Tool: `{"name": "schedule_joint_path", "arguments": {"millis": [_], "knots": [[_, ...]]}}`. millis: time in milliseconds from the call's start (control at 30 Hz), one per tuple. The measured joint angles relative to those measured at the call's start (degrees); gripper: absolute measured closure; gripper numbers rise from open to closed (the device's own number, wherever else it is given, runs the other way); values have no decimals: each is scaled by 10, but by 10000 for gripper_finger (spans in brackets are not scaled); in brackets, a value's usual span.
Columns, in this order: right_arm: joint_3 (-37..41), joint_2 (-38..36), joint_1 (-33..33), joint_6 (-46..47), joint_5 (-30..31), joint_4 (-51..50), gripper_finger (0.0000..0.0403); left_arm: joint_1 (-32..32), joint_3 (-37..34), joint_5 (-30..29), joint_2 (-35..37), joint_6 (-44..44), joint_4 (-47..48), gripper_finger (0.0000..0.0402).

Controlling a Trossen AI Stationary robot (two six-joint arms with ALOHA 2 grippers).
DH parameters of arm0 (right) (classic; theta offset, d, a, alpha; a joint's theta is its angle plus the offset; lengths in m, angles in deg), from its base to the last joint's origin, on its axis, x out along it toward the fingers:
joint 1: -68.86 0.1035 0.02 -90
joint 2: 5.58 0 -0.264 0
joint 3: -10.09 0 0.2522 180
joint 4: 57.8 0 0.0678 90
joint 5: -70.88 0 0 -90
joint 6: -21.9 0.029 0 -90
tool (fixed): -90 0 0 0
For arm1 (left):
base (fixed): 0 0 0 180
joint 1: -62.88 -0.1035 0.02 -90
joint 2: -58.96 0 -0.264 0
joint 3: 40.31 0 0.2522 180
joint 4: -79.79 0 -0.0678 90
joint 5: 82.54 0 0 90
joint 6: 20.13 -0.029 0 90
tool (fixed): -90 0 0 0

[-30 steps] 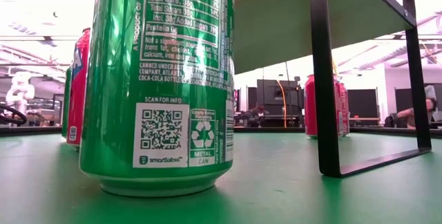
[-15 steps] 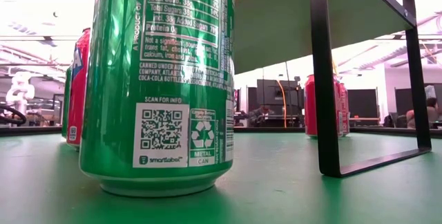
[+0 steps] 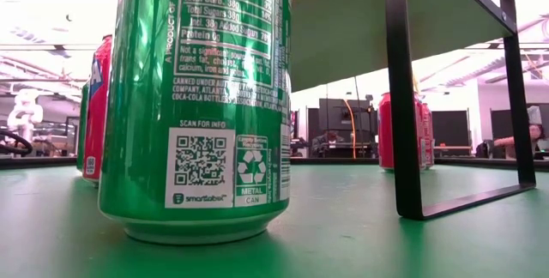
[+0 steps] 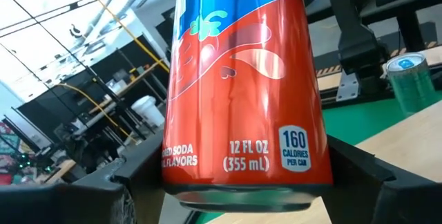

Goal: Place canned beverage on shelf
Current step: Put the red soda can on the shelf aligned with the other red soda can

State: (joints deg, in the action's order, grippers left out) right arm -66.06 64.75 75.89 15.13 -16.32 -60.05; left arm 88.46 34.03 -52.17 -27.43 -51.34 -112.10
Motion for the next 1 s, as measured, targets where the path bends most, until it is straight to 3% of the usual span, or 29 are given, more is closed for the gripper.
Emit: {"name": "schedule_joint_path", "arguments": {"millis": [233, 500, 833, 1000], "knots": [[0, 0, 0, 0, -1, 1, 107, 0, 0, -2, 0, -11, 0, 115], [0, 0, -1, -1, -15, -4, 110, 0, 0, -4, 0, -8, 2, 110], [0, -6, -7, -28, -33, -22, 110, -1, 0, 1, 0, 98, 8, 17], [0, -25, -11, -68, -36, -66, 110, 6, 0, 32, 1, 150, 6, 6]]}}
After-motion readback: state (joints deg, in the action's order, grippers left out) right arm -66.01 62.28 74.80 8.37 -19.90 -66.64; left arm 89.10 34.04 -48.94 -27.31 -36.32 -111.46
